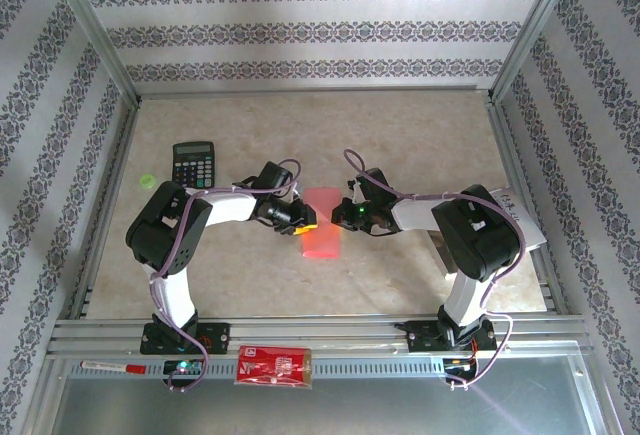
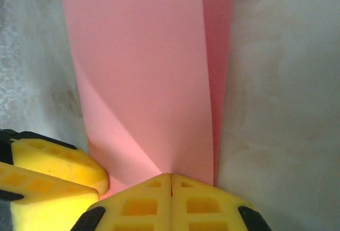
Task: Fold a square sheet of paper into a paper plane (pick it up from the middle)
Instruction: First fold the square sheet of paper in half at the center of the table.
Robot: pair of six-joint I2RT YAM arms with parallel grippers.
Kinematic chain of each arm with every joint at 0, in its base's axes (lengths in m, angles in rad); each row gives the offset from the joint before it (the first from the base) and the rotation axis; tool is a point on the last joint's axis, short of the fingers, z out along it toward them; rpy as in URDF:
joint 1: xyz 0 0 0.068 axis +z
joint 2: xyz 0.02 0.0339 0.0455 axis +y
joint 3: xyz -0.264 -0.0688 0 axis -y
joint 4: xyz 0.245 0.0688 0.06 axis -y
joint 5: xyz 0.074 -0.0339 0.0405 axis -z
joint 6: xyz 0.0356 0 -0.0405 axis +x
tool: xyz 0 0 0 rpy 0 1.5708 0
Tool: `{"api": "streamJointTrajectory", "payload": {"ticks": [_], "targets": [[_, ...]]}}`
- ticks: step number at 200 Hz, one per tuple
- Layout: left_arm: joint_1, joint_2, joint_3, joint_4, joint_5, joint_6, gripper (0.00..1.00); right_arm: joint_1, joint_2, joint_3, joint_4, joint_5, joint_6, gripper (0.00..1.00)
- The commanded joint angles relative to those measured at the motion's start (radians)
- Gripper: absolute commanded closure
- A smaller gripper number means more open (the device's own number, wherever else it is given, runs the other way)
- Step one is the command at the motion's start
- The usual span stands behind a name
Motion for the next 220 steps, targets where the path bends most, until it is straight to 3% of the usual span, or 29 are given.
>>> {"api": "streamJointTrajectory", "payload": {"ticks": [1, 47, 94, 148, 187, 220], "targets": [[0.022, -0.014, -0.015, -0.062, -0.029, 0.038, 0.71, 0.012, 0.056, -0.065, -0.184, 0.123, -0.012, 1.0], [-0.021, -0.112, -0.031, -0.021, 0.003, -0.012, 0.66, 0.012, 0.047, -0.069, -0.185, 0.127, -0.011, 1.0], [-0.053, -0.071, -0.093, 0.031, 0.02, -0.045, 0.66, 0.012, 0.05, -0.069, -0.18, 0.127, -0.013, 1.0], [-0.051, -0.101, -0.138, -0.05, -0.018, 0.004, 0.67, 0.012, 0.052, -0.071, -0.182, 0.127, -0.016, 1.0], [-0.086, -0.179, -0.151, 0.012, 0.018, -0.029, 0.66, 0.012, 0.046, -0.074, -0.182, 0.13, -0.014, 1.0], [-0.102, -0.138, -0.144, 0.046, 0.029, -0.05, 0.65, 0.012, 0.047, -0.074, -0.18, 0.127, -0.014, 1.0]]}}
